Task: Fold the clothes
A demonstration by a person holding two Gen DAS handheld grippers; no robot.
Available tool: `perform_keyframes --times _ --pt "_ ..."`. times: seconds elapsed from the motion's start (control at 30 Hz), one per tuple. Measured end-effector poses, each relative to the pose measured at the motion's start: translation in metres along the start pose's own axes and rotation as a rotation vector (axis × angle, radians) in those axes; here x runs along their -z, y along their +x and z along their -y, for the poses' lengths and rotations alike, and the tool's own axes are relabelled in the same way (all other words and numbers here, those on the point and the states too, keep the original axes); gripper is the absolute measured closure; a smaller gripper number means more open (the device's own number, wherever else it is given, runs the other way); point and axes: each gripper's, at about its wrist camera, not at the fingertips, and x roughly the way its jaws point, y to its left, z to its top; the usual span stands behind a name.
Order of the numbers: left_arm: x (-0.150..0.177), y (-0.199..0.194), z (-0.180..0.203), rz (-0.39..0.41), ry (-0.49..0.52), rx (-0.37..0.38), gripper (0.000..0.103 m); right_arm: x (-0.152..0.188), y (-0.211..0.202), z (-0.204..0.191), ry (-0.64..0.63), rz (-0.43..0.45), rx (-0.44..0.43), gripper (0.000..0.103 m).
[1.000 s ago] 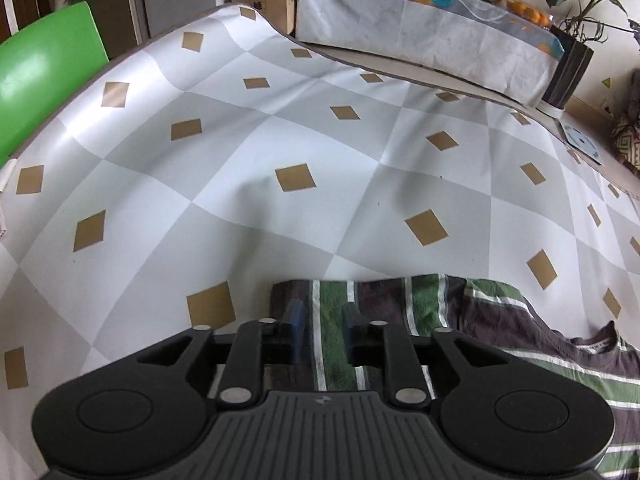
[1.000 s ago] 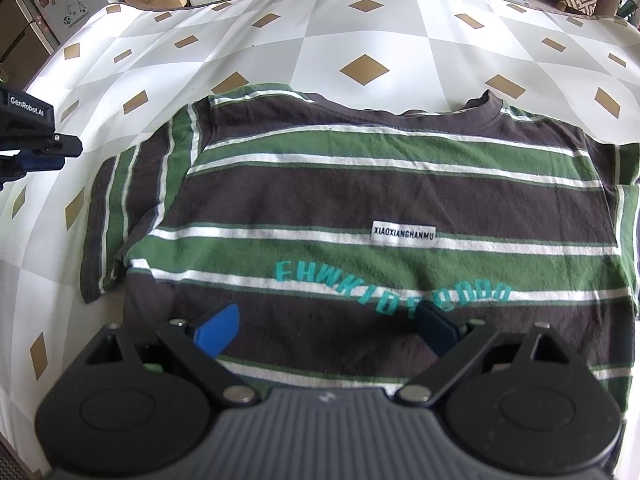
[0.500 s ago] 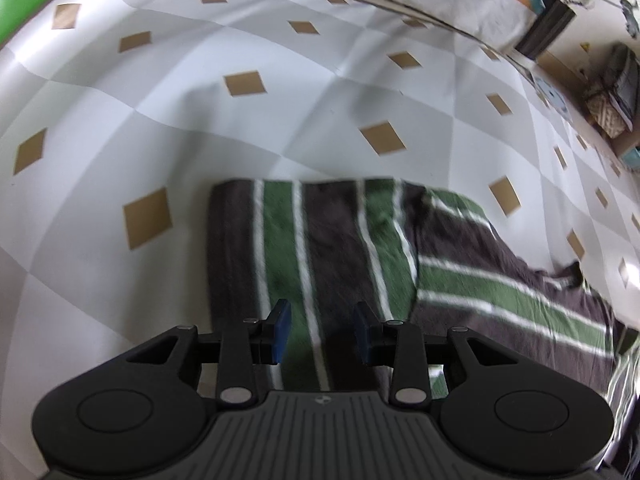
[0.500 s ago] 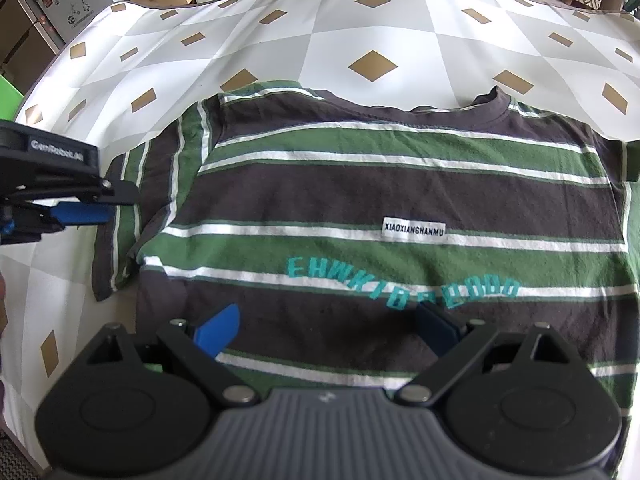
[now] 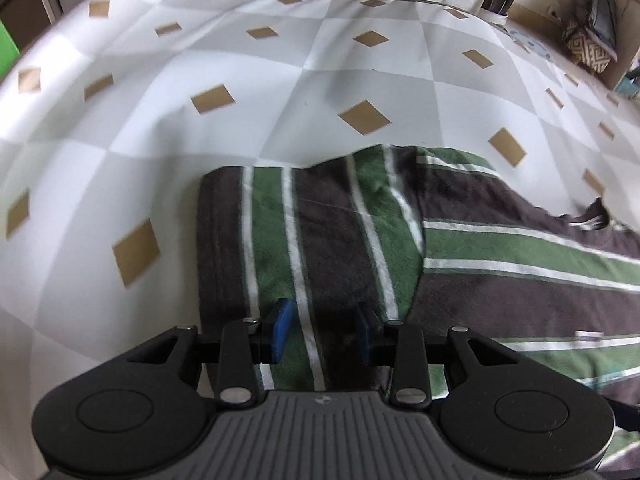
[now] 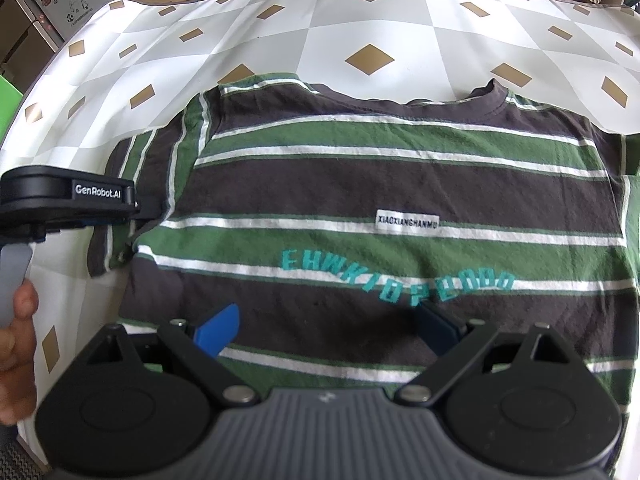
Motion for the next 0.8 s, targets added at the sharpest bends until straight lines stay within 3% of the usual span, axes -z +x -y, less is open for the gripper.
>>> perform_keyframes --times 0.07,0.1,0.13,0.2,0.27,0.37,0.47,0.8 --pt "-0.003 0.003 -0.005 0.006 -0.017 -0.009 0.059 0.002 -0.001 0.003 -0.003 -0.004 0.003 0.008" --pt "-0.004 0.005 -0.008 0.009 -0.025 -0.025 0.048 0.002 -0.002 0.004 -0.004 -0.007 0.005 0.008" --pt "-0.005 0.007 -0.011 0.012 -0.033 -0.044 0.031 0.003 -0.002 0.006 -0.006 -0.01 0.007 0.008" --pt "-0.004 0.011 -0.017 0.017 -0.053 -0.075 0.016 0.006 -0.004 0.009 -0.012 -0.017 0.01 0.008" --pt "-0.004 0.012 -0.022 0.013 -0.087 -0.073 0.016 0.009 -0.005 0.012 -0.021 -0.024 0.013 0.008" --pt "-0.006 0.005 -0.018 0.009 -0.087 -0.086 0.03 0.013 -0.008 0.018 -0.031 -0.039 0.016 0.008" --pt "-0.006 -0.007 -0.008 0.026 -0.051 -0.087 0.031 0.017 -0.011 0.024 -0.033 -0.052 0.014 0.008" --pt "0.008 -0.047 0.041 0.021 0.052 0.067 0.03 0.029 -0.022 0.041 -0.018 -0.089 -0.012 0.008"
